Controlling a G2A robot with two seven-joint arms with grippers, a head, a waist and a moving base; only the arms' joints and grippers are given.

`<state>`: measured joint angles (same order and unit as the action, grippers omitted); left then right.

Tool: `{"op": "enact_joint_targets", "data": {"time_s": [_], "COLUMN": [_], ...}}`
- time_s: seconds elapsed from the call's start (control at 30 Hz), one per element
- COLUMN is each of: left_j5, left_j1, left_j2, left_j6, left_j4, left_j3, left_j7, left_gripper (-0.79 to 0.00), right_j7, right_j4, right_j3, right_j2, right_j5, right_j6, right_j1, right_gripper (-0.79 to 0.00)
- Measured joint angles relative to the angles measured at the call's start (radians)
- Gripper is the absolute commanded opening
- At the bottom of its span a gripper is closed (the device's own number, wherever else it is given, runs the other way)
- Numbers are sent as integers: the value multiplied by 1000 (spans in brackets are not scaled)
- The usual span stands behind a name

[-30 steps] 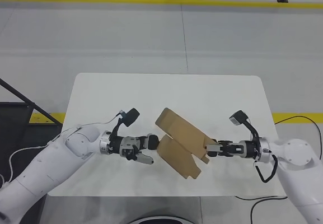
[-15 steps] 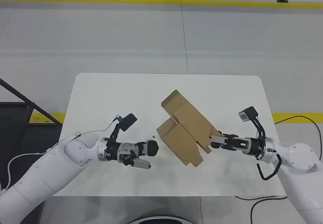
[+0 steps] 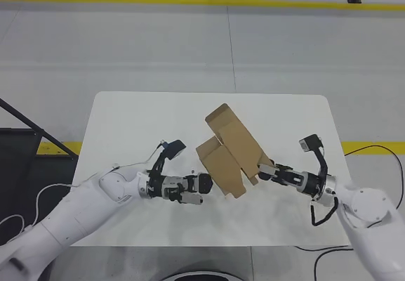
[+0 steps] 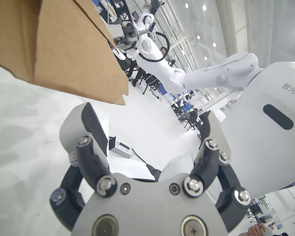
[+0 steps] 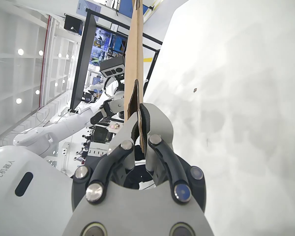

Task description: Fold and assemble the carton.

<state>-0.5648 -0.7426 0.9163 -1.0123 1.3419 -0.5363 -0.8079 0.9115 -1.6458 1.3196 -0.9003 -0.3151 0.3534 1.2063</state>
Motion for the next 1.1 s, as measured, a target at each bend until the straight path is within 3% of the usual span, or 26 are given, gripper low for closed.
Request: {"op": "enact_joint_targets", "data": {"time_s": [0.57,1.1], "left_j5": [-58,-102], "left_j1": [24,44], "left_j2": [72,113], "left_j6": [0,0], "left_j4": [-114,-167], "left_j3": [8,24], "left_j7": [0,0], "left_gripper": [0,0], "right_j7": [-169,-301], "right_j4": [-90,-164], "right_j3": [-34,-63], "right_j2": [-13,-25], "right_j5": [210,394], "right_j6": [-34,-64], "right_j1": [40,81], "right_gripper": [-785,-785]}}
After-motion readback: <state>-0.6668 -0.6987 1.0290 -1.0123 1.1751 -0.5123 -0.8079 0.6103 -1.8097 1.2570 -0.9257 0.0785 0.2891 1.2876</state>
